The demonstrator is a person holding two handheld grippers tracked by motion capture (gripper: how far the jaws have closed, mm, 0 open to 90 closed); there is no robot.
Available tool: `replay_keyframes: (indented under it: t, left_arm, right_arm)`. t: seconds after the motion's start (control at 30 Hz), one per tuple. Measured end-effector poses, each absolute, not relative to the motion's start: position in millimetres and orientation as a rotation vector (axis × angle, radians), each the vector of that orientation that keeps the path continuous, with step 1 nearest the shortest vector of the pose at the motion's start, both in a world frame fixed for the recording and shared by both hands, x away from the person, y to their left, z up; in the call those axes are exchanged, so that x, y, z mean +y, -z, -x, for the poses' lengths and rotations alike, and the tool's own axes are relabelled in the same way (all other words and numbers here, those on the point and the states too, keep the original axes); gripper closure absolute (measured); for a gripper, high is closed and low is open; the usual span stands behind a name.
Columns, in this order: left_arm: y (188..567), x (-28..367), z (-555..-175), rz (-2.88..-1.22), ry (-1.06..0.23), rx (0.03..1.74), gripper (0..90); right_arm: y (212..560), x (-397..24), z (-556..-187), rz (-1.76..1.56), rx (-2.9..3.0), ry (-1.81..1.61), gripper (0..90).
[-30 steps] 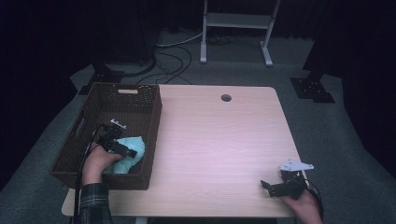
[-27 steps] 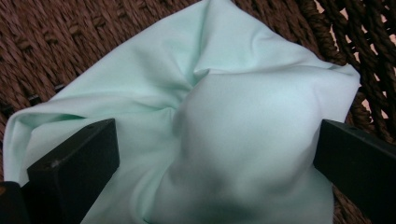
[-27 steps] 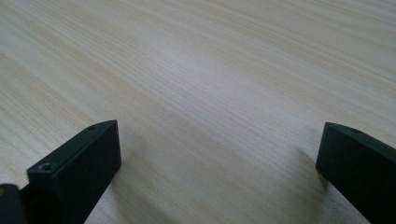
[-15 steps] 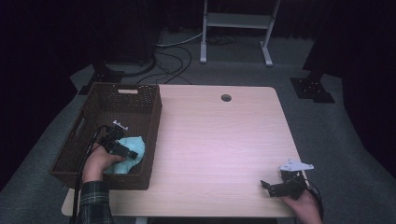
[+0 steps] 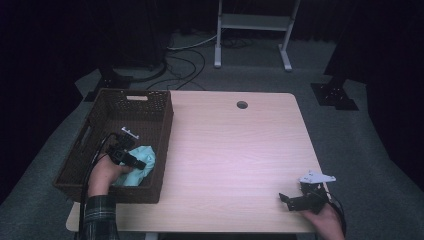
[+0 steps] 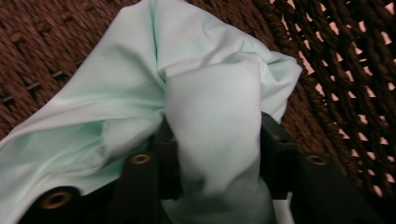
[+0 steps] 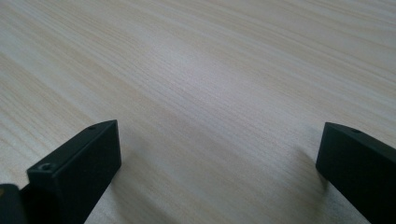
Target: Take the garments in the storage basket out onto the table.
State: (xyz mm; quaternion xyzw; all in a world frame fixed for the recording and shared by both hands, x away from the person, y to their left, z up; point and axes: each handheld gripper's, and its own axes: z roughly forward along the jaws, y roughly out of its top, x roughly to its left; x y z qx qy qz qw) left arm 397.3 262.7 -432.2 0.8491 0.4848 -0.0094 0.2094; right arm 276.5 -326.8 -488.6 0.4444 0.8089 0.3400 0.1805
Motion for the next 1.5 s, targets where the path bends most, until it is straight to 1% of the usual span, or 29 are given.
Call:
replay_keyframes:
  t: [0.1,0.27,0.47,0.7,0.83,1.13,1.5]
  left_arm:
    - [428.8,261.3,-398.3,-2.376,0.034,1.362,64.2]
    - [424.2,262.1,-396.6,-2.348,0.035,1.357,65.1]
    - [414.0,270.7,-393.2,-2.209,0.016,1.335,65.1]
    - [404.4,281.9,-388.1,-2.035,-0.036,1.334,65.2]
    - [401.2,286.0,-386.3,-1.966,-0.044,1.322,65.1]
    - [391.4,297.1,-378.5,-1.8,-0.11,1.281,65.0]
    - [384.8,301.5,-373.3,-1.7,-0.134,1.213,64.7]
  right_arm:
    - [488.7,-326.7,-276.7,-1.254,2.285,-0.96,0.0]
    - [488.6,-326.7,-276.7,-1.254,2.286,-0.959,0.0]
    - [488.7,-326.8,-276.7,-1.253,2.285,-0.96,0.0]
    - [488.7,-326.7,-276.7,-1.254,2.285,-0.96,0.0]
    - [488.7,-326.8,-276.7,-1.253,2.285,-0.96,0.0]
    - [488.6,-326.7,-276.6,-1.254,2.286,-0.96,0.0]
    - [488.6,-326.7,-276.6,-1.254,2.286,-0.96,0.0]
